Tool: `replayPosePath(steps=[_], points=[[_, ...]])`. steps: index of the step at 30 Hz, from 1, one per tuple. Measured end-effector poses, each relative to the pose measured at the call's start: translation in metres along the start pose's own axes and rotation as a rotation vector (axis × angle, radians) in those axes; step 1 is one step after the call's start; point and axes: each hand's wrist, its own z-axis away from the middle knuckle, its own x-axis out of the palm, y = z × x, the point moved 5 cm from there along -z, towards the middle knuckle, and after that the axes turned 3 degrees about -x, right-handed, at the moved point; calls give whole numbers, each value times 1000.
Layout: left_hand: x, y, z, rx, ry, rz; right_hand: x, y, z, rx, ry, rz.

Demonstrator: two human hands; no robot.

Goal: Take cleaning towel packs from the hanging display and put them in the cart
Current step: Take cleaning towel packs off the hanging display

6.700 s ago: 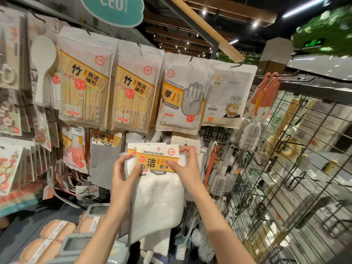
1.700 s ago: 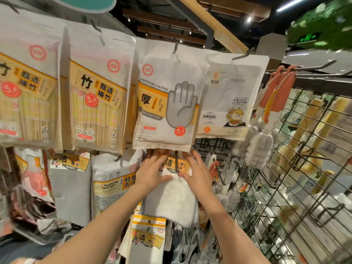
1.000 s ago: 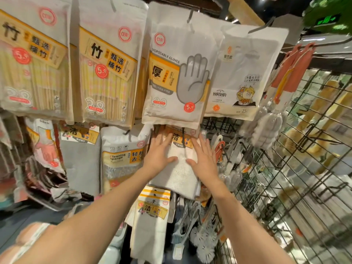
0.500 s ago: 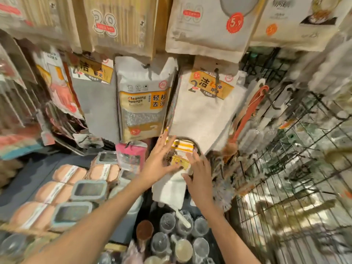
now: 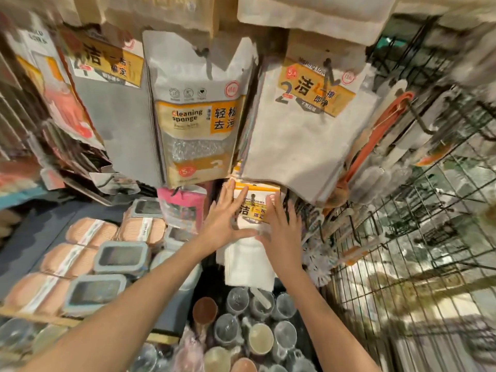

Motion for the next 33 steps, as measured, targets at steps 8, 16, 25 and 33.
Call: replayPosePath(steps=[8, 16, 25, 33], points=[[5, -12, -18, -1, -64, -120, 8, 5, -20, 61, -101, -27], [-4, -12, -41, -11, -91, -184, 9, 7, -42, 130, -178, -12], [-5, -24, -61, 13, -50, -182, 7, 24, -62, 93, -317, -148], [-10, -26, -80, -26, -116, -163, 9, 27, -76, 104, -314, -243]])
